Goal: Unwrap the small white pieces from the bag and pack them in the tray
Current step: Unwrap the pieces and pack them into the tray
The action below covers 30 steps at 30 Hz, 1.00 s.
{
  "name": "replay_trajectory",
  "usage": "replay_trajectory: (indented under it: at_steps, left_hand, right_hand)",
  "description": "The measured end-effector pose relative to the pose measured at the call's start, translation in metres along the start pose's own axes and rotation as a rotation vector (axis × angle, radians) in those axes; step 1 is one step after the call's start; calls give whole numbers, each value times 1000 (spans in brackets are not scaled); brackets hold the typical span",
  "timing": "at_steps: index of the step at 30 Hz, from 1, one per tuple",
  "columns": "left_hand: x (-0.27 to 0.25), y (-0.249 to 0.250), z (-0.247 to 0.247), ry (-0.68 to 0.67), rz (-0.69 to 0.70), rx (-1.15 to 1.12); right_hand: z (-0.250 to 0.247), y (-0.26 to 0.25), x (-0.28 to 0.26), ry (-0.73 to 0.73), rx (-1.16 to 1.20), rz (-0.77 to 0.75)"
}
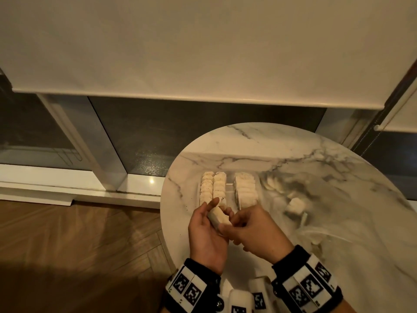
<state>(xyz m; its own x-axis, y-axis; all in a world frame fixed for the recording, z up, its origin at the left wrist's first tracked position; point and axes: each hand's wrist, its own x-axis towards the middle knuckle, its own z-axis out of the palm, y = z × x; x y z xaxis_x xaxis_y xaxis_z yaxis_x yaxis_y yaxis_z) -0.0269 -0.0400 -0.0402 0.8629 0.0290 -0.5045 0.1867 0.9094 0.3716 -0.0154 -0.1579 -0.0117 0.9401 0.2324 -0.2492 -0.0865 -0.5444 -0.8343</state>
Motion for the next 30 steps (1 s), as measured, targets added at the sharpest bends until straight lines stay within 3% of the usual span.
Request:
replay_trajectory:
  at_steps: [4, 9, 23, 27, 30]
  left_hand:
    - [3, -8, -2, 59, -8, 28]
    - [4, -7, -1, 52, -37, 82]
    - [12, 24, -16, 107, 101, 131]
    - [13, 40, -20, 106, 136, 58]
    - [16, 52, -28, 119, 160, -5]
  right_hand:
    - [-9, 5, 0, 52, -74, 14]
    - [-21, 12, 2, 125, -163, -90]
    - [-29, -8, 16, 190, 246, -210]
    - [-37, -9, 36, 163, 101, -165]
    - [-37, -9, 52, 64, -226, -142]
